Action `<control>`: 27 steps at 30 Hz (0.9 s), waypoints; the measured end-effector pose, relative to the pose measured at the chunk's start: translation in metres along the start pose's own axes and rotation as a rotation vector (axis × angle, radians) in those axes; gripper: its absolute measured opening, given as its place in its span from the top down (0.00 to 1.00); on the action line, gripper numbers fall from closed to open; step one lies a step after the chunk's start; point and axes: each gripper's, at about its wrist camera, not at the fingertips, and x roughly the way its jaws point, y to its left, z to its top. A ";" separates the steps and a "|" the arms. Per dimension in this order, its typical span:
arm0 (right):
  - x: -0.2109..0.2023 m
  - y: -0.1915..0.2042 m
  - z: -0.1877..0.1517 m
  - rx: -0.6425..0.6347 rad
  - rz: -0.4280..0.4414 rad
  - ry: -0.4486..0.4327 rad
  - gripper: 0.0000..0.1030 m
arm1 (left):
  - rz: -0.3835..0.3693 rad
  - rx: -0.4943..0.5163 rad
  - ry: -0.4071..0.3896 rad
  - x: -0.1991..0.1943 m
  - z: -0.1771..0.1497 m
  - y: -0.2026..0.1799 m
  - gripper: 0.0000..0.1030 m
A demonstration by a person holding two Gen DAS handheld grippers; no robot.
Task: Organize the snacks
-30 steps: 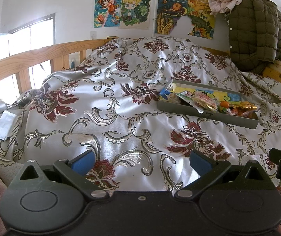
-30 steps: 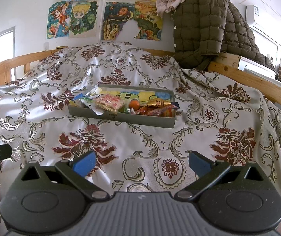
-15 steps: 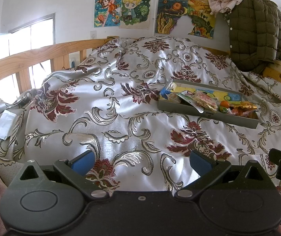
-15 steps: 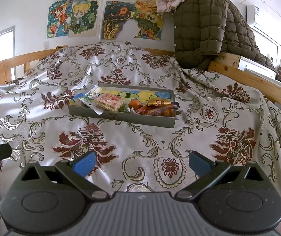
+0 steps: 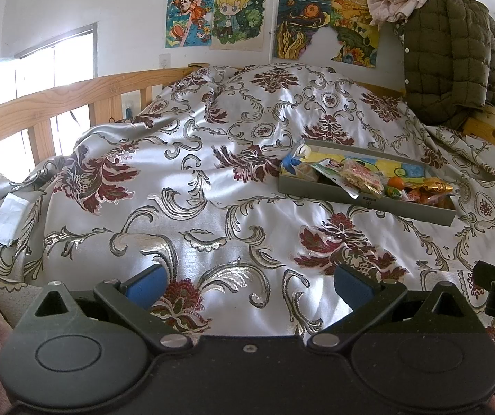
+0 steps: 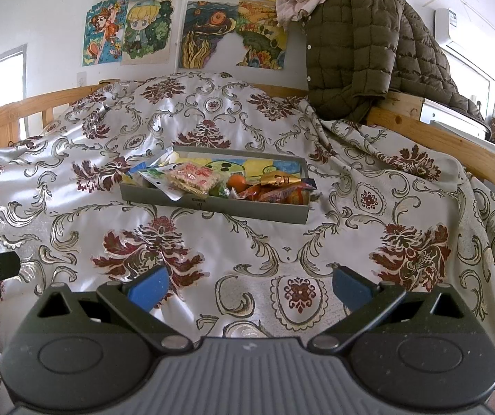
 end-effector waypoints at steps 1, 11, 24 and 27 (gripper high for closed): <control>0.000 0.000 0.000 -0.001 0.000 0.000 0.00 | 0.000 0.000 0.000 0.000 0.000 0.000 0.01; 0.000 0.000 0.001 -0.001 0.000 0.000 0.00 | -0.002 0.000 0.002 0.000 0.000 0.001 0.01; 0.000 0.001 0.001 -0.002 0.000 0.002 0.00 | 0.051 0.013 0.016 0.000 -0.001 0.001 0.01; -0.001 0.001 0.001 -0.002 -0.001 0.002 0.00 | 0.053 0.017 0.025 0.001 -0.001 0.001 0.01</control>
